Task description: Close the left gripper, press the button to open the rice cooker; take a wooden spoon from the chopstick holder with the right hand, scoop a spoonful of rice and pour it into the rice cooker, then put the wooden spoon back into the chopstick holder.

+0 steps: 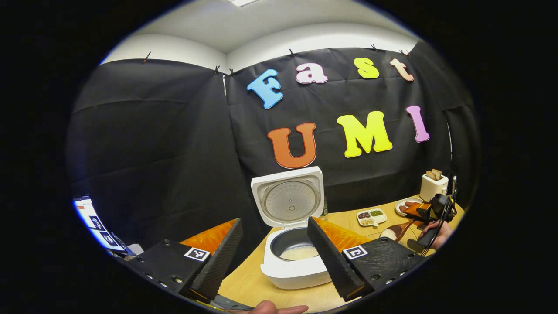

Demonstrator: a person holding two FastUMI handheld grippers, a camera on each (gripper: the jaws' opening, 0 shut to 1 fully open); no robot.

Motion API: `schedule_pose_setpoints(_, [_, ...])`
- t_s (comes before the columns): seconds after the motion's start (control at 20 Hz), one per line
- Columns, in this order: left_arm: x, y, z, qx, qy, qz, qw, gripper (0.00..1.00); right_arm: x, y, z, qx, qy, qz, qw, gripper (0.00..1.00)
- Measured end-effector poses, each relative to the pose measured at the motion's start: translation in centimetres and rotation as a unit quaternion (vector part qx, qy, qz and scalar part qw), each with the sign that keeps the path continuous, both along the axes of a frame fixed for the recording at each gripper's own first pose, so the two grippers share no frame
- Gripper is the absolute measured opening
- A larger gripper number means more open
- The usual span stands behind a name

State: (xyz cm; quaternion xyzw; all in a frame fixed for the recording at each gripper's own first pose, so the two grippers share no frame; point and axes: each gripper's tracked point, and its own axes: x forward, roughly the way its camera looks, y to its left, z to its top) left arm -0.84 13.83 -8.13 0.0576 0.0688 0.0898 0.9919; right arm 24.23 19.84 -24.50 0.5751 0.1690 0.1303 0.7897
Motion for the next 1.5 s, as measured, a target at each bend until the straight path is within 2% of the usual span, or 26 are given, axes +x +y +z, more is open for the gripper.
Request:
schedule_pose_setpoints(0.2, [-0.2, 0.4, -0.3, -0.006, -0.001, 0.005, 1.000, 0.95, -0.1, 0.8, 5.4, -0.012, -0.028, 0.010, 0.999, 0.29])
schedule_pose_setpoints(0.35, [-0.8, 1.1, -0.7, -0.013, -0.001, 0.014, 1.000, 0.95, -0.3, 3.2, 9.3, -0.005, -0.035, 0.027, 0.999, 0.29])
schedule_pose_setpoints(0.55, [-1.5, 2.5, -1.2, -0.018, 0.001, 0.033, 0.999, 0.95, -0.3, 8.3, 13.3, 0.016, -0.045, 0.054, 0.997, 0.29])
schedule_pose_setpoints(0.75, [-2.0, 3.7, -1.7, -0.020, 0.004, 0.050, 0.999, 0.95, -0.8, 15.3, 15.2, 0.027, -0.045, 0.097, 0.994, 0.29])
schedule_pose_setpoints(1.1, [-2.9, 5.0, -2.6, -0.031, 0.012, 0.070, 0.997, 0.95, -2.1, 24.9, 13.4, 0.004, -0.040, 0.153, 0.987, 0.29])
schedule_pose_setpoints(1.35, [-3.1, 6.1, -2.6, -0.034, 0.015, 0.084, 0.996, 0.95, -2.1, 28.7, 9.9, -0.017, -0.025, 0.168, 0.985, 0.29])
schedule_pose_setpoints(1.4, [-3.3, 6.3, -2.8, -0.035, 0.016, 0.086, 0.996, 0.95, -2.0, 29.1, 9.1, -0.034, -0.022, 0.169, 0.985, 0.27])
schedule_pose_setpoints(1.5, [-3.3, 6.4, -3.2, -0.037, 0.019, 0.090, 0.995, 0.95, -1.6, 30.1, 8.2, -0.071, -0.037, 0.168, 0.982, 0.29])
